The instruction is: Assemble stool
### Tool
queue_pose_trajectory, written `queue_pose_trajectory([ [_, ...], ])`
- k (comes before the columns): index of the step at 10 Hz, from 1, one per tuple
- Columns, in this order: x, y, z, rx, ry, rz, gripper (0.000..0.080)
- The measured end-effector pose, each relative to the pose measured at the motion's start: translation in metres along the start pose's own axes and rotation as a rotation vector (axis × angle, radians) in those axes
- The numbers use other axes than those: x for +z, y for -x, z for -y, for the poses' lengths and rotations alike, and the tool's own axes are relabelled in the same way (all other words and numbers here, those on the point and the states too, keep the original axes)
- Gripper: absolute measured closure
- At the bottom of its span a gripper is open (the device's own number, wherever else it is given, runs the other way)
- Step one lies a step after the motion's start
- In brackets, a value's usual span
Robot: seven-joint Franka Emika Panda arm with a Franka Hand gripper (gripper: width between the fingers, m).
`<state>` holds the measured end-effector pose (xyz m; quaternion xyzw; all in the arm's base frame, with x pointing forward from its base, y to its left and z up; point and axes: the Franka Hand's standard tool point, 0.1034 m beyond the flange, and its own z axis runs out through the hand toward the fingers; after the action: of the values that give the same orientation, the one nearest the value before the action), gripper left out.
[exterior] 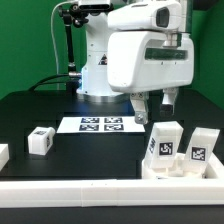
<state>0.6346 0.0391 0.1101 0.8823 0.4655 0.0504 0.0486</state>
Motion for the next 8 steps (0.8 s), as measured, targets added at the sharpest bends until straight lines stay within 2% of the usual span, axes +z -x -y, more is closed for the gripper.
queue_pose_trajectory([
  [4, 0.001, 0.006, -0.005, -0.239, 0.018, 0.030, 0.0150],
  [6, 0.007, 0.003, -0.001, -0.472, 0.018, 0.056, 0.0150],
  [8, 0.011, -0.008, 0.006, -0.509, 0.011, 0.060, 0.0150],
])
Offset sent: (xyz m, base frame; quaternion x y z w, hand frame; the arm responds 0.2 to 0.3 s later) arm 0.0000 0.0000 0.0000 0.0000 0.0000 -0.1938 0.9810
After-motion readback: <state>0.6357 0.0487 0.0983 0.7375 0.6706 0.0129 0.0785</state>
